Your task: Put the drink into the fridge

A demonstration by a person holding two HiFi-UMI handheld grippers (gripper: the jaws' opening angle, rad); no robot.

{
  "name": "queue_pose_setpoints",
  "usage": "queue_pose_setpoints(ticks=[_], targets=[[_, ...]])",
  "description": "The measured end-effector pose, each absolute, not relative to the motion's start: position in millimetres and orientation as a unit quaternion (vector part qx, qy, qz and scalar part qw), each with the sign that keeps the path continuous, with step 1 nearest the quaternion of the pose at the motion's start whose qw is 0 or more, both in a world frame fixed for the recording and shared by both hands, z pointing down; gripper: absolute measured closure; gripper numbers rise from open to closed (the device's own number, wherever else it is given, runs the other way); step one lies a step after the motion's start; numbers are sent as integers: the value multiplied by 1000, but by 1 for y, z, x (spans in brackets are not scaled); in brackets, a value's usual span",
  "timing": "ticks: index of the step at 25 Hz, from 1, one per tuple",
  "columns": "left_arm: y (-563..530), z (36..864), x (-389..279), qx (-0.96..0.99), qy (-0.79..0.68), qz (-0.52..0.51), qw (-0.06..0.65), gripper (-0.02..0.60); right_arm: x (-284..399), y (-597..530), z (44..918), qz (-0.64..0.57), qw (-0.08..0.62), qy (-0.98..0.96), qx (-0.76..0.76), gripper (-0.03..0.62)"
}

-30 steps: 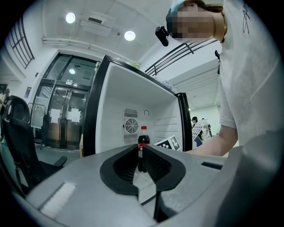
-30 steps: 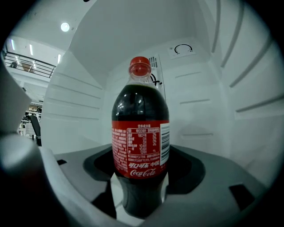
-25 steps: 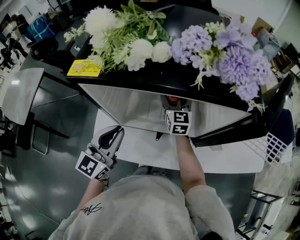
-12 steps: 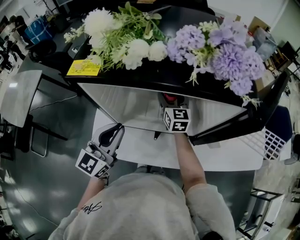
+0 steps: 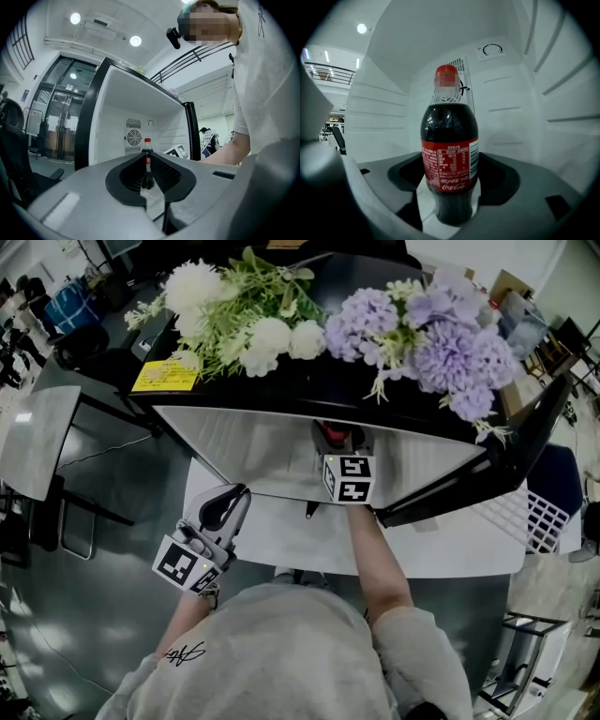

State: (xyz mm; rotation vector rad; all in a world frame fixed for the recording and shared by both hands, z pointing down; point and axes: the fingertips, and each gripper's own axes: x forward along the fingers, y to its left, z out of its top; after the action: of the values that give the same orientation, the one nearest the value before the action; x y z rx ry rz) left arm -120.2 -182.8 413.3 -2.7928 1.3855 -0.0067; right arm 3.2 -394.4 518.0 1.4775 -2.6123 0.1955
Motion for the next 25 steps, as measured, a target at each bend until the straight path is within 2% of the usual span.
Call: queue_pose_setpoints(ticks=[25], targets=[[-189, 410, -91, -918, 397, 6, 15, 551, 17, -368, 498, 75, 68, -863, 496, 286]])
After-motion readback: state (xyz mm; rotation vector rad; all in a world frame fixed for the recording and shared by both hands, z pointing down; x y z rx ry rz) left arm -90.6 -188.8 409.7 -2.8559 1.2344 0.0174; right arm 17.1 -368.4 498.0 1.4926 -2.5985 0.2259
